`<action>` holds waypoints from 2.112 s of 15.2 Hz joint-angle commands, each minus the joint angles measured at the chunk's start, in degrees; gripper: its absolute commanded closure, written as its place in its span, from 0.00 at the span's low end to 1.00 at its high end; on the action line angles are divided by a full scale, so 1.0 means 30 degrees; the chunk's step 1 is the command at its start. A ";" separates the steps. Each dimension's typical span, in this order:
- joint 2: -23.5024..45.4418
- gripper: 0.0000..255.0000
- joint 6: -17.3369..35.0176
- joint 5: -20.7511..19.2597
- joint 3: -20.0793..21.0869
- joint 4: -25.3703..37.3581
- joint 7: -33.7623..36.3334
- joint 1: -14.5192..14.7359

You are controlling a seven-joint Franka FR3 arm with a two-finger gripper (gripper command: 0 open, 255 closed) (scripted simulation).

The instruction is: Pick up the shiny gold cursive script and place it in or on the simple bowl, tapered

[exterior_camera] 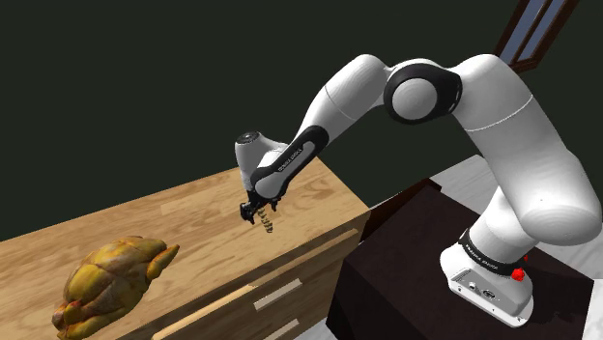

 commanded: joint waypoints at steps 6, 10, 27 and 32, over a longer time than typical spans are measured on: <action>0.0329 0.00 0.0209 -0.0054 -0.0067 0.0131 0.0021 0.0045; 0.0328 1.00 0.0206 -0.0053 -0.0066 0.0132 0.0021 0.0045; -0.1606 1.00 -0.0912 0.0253 0.0301 -0.0694 -0.0113 -0.0244; -0.2609 1.00 -0.1617 0.0452 0.0506 -0.0992 -0.0211 -0.0397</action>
